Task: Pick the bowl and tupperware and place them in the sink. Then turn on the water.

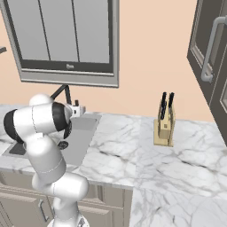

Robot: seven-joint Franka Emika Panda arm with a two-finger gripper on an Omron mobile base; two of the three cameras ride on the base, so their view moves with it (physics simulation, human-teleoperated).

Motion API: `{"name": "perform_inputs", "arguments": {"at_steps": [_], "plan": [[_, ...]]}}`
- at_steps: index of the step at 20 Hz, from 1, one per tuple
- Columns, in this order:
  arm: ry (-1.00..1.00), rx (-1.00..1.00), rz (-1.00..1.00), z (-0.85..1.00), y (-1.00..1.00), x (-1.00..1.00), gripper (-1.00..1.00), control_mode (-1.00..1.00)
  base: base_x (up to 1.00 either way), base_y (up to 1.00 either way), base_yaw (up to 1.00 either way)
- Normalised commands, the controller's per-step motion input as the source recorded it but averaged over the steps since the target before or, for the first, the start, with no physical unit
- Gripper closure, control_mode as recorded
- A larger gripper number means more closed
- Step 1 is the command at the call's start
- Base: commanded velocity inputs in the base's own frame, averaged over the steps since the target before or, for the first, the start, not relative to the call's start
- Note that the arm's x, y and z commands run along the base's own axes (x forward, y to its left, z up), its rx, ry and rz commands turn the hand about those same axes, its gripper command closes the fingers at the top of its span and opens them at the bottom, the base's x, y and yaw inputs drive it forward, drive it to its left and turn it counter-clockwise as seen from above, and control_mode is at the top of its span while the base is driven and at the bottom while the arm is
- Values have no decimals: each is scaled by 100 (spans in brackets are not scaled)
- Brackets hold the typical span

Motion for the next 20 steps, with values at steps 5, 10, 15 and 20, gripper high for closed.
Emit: {"name": "perform_inputs", "arguments": {"at_steps": [5,10,15,20], "plan": [[-2,0,0,-6,0,16,-100,-100,0,0,0],[-2,0,0,-15,0,7,-100,-100,0,0,0],[-2,0,0,-18,0,6,-100,-100,0,0,0],[-1,0,0,-16,0,3,-100,-100,0,0,0]]}}
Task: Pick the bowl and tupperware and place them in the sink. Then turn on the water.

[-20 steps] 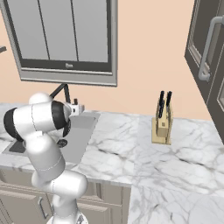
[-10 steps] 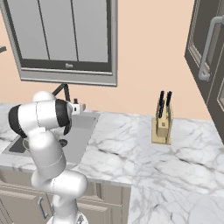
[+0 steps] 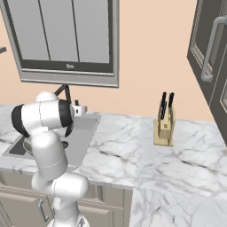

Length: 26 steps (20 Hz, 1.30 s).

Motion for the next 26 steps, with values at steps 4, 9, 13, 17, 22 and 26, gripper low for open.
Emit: {"name": "perform_inputs", "arguments": {"at_steps": [4,9,13,17,22,26], "plan": [[0,0,0,-11,0,12,-100,-100,0,0,0],[0,0,0,-10,0,11,-100,-100,0,0,0],[0,0,0,-5,3,14,-100,-100,0,0,0],[0,0,0,-1,9,21,-100,-100,0,0,0],[0,0,0,-1,5,22,-100,-100,0,0,0],[0,0,0,-5,2,20,-100,-100,0,0,0]]}}
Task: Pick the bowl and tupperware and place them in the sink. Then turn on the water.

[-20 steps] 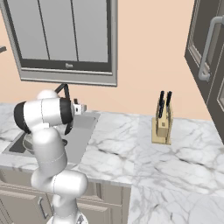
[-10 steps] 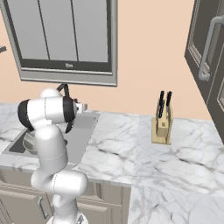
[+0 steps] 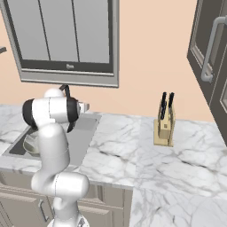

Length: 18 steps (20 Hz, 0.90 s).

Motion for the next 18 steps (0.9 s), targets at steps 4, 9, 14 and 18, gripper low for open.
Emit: {"name": "perform_inputs", "arguments": {"at_steps": [4,9,14,18], "plan": [[0,0,0,-9,4,18,-100,-100,0,0,0],[0,0,0,-2,2,10,-100,-100,0,0,0],[0,0,0,0,12,15,-100,-100,0,0,0],[0,0,0,0,13,17,-100,-100,0,0,0]]}}
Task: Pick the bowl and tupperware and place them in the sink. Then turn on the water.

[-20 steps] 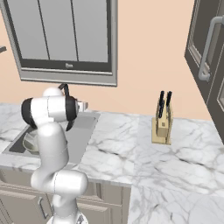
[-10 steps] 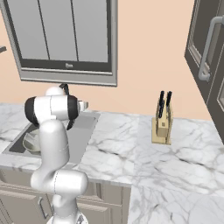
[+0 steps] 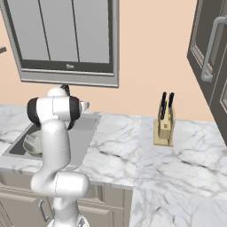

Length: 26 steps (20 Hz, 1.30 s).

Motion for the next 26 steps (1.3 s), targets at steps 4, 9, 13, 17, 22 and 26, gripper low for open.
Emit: {"name": "perform_inputs", "arguments": {"at_steps": [4,9,13,17,22,26], "plan": [[0,0,0,0,4,16,-100,-100,0,0,0],[-1,0,0,0,0,16,-100,-100,0,0,0],[-3,0,0,-1,0,11,-100,-100,0,0,0],[-2,0,0,-14,0,2,-100,-100,0,0,0],[-2,0,0,-17,0,1,-100,-100,0,0,0],[-3,0,0,-2,0,8,-100,-100,0,0,0]]}}
